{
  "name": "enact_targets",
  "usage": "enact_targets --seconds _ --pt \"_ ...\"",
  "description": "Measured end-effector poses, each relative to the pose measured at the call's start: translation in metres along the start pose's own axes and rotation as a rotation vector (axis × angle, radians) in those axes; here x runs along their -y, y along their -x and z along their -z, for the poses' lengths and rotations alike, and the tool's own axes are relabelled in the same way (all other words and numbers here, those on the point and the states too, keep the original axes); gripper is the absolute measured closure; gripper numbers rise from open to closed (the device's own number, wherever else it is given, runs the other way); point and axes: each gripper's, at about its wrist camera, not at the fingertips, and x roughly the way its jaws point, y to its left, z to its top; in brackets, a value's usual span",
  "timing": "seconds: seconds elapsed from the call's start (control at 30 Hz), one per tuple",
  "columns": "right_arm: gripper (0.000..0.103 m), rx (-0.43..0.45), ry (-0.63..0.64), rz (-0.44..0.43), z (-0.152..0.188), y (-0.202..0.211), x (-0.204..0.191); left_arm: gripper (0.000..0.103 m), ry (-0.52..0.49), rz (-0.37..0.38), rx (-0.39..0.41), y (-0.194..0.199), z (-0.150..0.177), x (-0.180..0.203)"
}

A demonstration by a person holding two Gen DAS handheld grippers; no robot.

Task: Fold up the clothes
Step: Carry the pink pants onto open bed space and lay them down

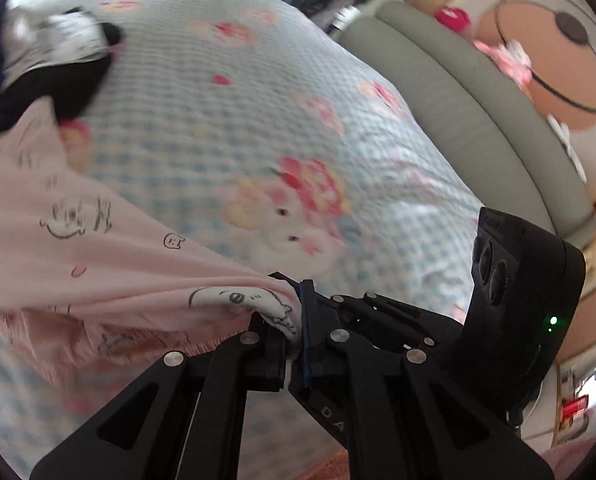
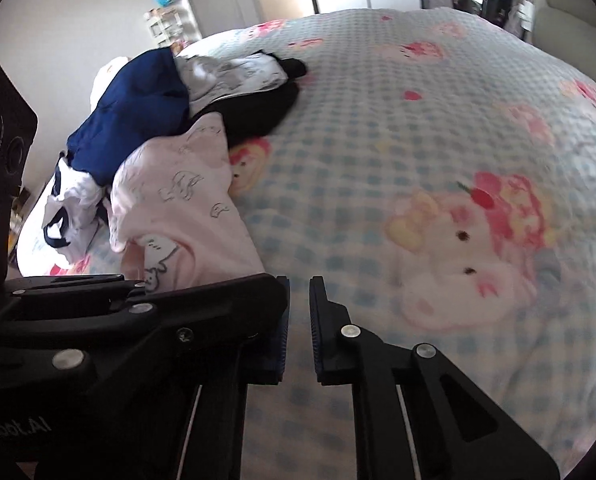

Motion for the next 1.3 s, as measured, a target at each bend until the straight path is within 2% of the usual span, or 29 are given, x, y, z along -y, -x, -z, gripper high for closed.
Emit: enact_targets --seconds 0.13,0.2,0.27,0.3,0.37,0.4,0.47,0.5,0.57,0.6,0.73,0.87,0.93,1.0,1.03,1.13,1.23,1.3 --pt "0.094 0.042 -0.093 0.066 0.009 0.03 0.045 0.096 -0.072 0.033 -0.028 -0.025 -0.003 0.039" --pt "0.093 0.045 -0.115 0.077 0.014 0.036 0.06 0.08 -0.048 0.016 -0.044 -0.031 0.0 0.035" --pt "0.09 0.027 -0.142 0.062 0.017 0.031 0.066 0.045 0.029 0.015 -0.068 -0.029 0.007 0.014" --pt "0.086 0.018 -0.155 0.055 0.019 0.029 0.07 0.044 0.084 0.019 -0.068 -0.024 0.011 -0.003" --pt "0.085 0.002 -0.176 0.04 0.022 0.025 0.075 0.044 0.173 0.012 -0.054 -0.009 0.022 -0.036" --pt "0.085 0.0 -0.166 0.033 0.025 0.023 0.073 0.044 0.203 -0.02 -0.035 0.001 0.028 -0.051" --pt "0.08 -0.004 -0.145 0.02 0.03 0.019 0.069 0.044 0.246 -0.088 -0.001 0.016 0.04 -0.078" --pt "0.074 -0.005 -0.132 0.013 0.031 0.016 0.065 0.044 0.266 -0.14 0.006 0.021 0.045 -0.089" --pt "0.071 -0.006 -0.109 -0.002 0.034 0.01 0.059 0.044 0.287 -0.268 0.014 0.027 0.054 -0.106" --pt "0.068 -0.006 -0.107 -0.015 0.033 0.01 0.054 0.044 0.293 -0.32 0.016 0.029 0.058 -0.113" --pt "0.062 0.008 -0.09 -0.029 0.033 0.011 0.039 0.044 0.274 -0.382 0.003 0.029 0.067 -0.12" --pt "0.059 0.052 -0.054 0.006 0.029 0.028 0.034 0.043 0.178 -0.481 -0.027 0.029 0.071 -0.113" --pt "0.054 0.059 -0.064 -0.03 0.024 0.038 0.037 0.041 0.164 -0.491 -0.041 0.034 0.073 -0.113" --pt "0.052 0.022 -0.081 -0.135 0.019 0.04 0.04 0.038 0.149 -0.512 -0.054 0.035 0.074 -0.114" --pt "0.052 0.009 -0.077 -0.156 0.019 0.04 0.039 0.038 0.142 -0.526 -0.06 0.034 0.075 -0.115" --pt "0.05 -0.058 -0.026 -0.096 0.027 0.019 0.029 0.037 0.121 -0.562 -0.079 0.031 0.077 -0.117" --pt "0.05 -0.125 0.025 -0.036 0.035 -0.002 0.019 0.038 0.093 -0.559 -0.096 0.021 0.076 -0.114" --pt "0.05 -0.188 0.062 -0.011 0.04 -0.017 0.017 0.038 0.091 -0.525 -0.069 0.028 0.076 -0.111"
